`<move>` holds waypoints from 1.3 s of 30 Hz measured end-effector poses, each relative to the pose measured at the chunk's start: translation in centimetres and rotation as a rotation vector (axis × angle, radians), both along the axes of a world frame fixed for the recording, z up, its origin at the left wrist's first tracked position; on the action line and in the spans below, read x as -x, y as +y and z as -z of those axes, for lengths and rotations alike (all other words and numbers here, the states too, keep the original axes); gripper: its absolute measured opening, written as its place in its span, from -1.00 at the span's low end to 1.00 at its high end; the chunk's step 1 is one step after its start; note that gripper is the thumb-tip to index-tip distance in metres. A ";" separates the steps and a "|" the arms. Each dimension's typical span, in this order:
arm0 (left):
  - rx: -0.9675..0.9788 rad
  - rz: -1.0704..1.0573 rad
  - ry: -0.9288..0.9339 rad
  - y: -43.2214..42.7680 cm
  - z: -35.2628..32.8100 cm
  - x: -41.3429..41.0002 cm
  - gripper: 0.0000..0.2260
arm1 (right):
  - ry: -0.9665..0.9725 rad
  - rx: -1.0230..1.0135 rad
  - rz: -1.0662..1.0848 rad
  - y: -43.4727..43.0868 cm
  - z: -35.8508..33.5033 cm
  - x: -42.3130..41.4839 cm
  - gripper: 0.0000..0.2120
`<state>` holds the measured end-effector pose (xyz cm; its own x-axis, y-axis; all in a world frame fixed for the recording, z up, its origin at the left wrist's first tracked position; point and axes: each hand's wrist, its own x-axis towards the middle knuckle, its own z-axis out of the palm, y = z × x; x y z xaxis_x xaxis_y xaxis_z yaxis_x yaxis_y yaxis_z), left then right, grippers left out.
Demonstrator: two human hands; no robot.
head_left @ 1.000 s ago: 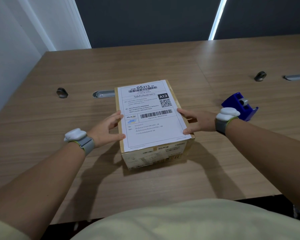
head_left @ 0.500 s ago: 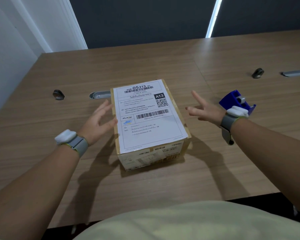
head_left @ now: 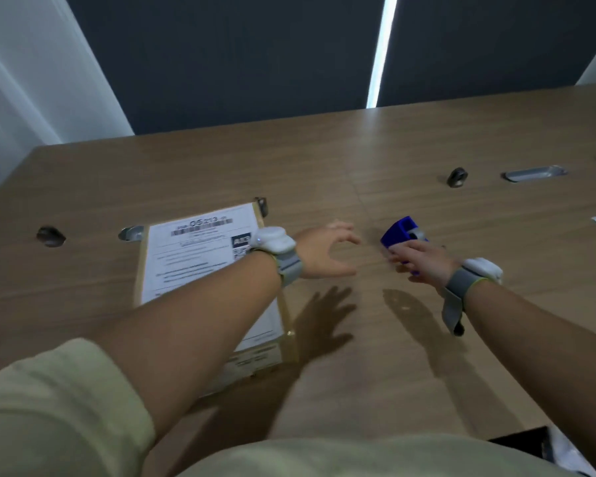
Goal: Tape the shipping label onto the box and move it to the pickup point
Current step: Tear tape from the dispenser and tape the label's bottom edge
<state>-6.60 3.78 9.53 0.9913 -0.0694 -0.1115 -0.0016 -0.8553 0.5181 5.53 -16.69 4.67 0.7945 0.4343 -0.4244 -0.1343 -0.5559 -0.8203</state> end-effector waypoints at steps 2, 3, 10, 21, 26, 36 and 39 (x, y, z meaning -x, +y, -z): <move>-0.011 0.018 0.021 -3.7 1.0 -4.0 -0.46 | -0.016 0.061 0.050 -2.4 -0.3 -2.6 -0.71; -0.020 0.023 0.035 -5.3 1.5 -5.6 -0.44 | -0.023 0.077 0.067 -3.4 -0.4 -3.9 -0.72; -0.067 -0.101 0.148 -12.0 5.9 -15.3 -0.19 | 0.013 0.168 0.171 -8.6 1.6 -12.6 -0.67; -0.099 -0.299 0.164 -12.8 10.8 -20.3 0.15 | 0.217 0.241 -0.047 -5.1 5.3 -16.2 -0.75; -0.112 -0.333 0.156 -12.7 11.4 -20.2 0.13 | 0.188 0.282 -0.114 -4.9 5.7 -17.1 -0.77; -0.132 -0.388 0.146 -13.3 12.0 -20.5 0.12 | 0.030 0.326 -0.287 -7.0 3.7 -16.3 -0.63; -0.134 -0.390 0.151 -13.2 12.3 -20.7 0.13 | 0.049 0.297 -0.249 -8.9 3.8 -15.8 -0.54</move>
